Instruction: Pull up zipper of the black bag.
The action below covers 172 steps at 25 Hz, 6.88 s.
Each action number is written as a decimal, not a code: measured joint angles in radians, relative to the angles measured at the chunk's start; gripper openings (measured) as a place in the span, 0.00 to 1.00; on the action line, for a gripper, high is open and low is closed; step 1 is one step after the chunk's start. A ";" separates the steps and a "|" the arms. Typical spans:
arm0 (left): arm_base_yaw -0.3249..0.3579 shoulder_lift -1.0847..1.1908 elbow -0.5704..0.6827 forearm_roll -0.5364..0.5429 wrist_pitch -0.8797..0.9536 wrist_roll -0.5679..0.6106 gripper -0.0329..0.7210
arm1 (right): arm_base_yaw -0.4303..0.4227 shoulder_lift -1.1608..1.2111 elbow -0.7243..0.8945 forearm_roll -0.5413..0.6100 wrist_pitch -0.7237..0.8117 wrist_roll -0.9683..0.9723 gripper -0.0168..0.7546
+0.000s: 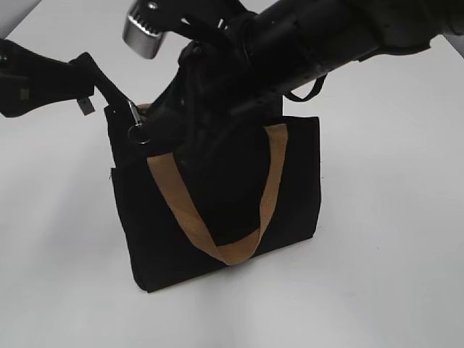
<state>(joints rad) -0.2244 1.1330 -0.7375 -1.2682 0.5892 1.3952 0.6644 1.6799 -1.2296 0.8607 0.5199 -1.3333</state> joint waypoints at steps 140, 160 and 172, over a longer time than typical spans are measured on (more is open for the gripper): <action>0.004 -0.320 -0.002 0.971 0.495 -1.243 0.55 | -0.517 -0.181 0.058 -0.421 0.568 0.826 0.80; 0.004 -1.084 0.205 1.111 0.499 -1.308 0.55 | -0.513 -1.512 0.740 -0.755 0.579 1.124 0.79; 0.004 -1.084 0.209 1.131 0.474 -1.320 0.51 | -0.513 -1.663 0.744 -0.775 0.579 1.185 0.79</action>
<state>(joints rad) -0.2208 0.0489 -0.5281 -0.1370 1.0635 0.0751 0.1516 0.0171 -0.4861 0.0857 1.0989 -0.1481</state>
